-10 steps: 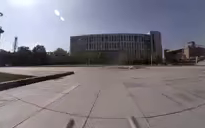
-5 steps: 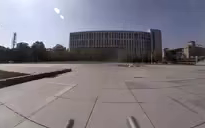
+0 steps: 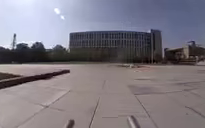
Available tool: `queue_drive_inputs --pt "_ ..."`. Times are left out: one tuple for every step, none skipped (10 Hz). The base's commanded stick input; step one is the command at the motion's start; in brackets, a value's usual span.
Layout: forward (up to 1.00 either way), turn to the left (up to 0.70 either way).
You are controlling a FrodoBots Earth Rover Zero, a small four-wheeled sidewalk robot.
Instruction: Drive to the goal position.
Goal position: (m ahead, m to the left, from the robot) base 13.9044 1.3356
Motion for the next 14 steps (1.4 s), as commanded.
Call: queue_drive_inputs --pt "0.7 0.0" --pt "0.7 0.0" --pt "0.7 0.0" --pt "0.7 0.0" --pt "0.7 0.0" --pt "0.7 0.0" --pt "0.7 0.0" --pt "0.7 0.0" --pt "0.7 0.0" --pt "0.7 0.0" --pt "0.7 0.0" --pt "0.7 0.0" --pt "0.7 0.0" --pt "0.7 0.0"
